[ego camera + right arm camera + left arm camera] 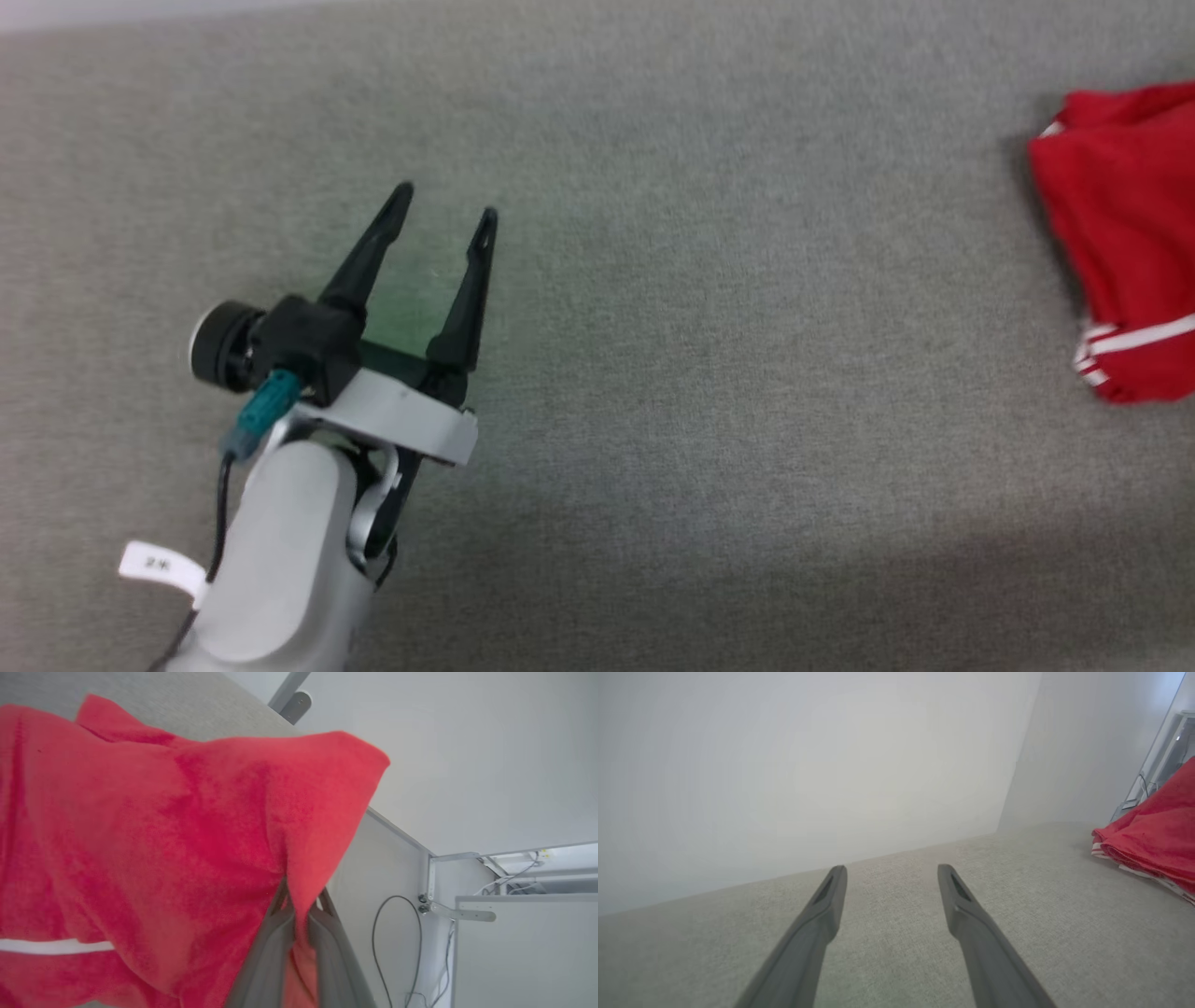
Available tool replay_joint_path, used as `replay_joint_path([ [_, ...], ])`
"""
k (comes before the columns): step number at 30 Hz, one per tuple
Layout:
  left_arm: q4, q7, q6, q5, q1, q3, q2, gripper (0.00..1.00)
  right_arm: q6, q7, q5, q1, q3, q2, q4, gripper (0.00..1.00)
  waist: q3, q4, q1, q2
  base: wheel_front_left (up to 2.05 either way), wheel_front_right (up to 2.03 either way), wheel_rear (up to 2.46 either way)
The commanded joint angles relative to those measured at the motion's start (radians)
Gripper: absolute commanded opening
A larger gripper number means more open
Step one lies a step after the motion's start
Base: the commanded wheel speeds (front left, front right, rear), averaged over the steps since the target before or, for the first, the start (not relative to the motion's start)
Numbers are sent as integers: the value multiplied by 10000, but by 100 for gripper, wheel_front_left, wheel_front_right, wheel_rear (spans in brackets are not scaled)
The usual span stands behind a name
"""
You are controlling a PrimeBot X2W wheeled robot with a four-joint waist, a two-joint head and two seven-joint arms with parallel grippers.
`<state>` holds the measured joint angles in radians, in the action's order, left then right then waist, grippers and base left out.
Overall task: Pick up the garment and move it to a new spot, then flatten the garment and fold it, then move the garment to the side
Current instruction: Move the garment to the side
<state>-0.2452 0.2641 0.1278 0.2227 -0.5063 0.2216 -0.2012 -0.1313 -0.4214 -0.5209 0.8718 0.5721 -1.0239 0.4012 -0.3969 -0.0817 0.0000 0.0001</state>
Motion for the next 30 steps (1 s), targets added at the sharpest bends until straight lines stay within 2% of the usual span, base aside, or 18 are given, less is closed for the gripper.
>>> replay_joint_path([
  [1,-17,-5,39,-7,-157,30,-55,100,11,132,139,221,99,-57,103,0,-470,-242,0,-1,0,0,0],
  [10,-71,-5,39,130,-821,513,-150,100,13,1329,1339,1140,509,18,1851,0,-1148,-130,0,-1,0,0,0],
  [19,-112,-5,40,188,-1227,761,-236,100,11,2219,2053,1616,453,939,3376,0,-1684,-14,0,-1,0,0,0],
  [29,-270,-5,40,275,-1279,824,-187,100,11,2867,2565,1901,198,1734,4576,0,-1527,42,0,-1,0,0,0],
  [30,-294,-5,40,296,-1260,825,-185,100,11,2908,2619,1877,201,1782,4670,6,-1473,41,0,-1,0,0,0],
])
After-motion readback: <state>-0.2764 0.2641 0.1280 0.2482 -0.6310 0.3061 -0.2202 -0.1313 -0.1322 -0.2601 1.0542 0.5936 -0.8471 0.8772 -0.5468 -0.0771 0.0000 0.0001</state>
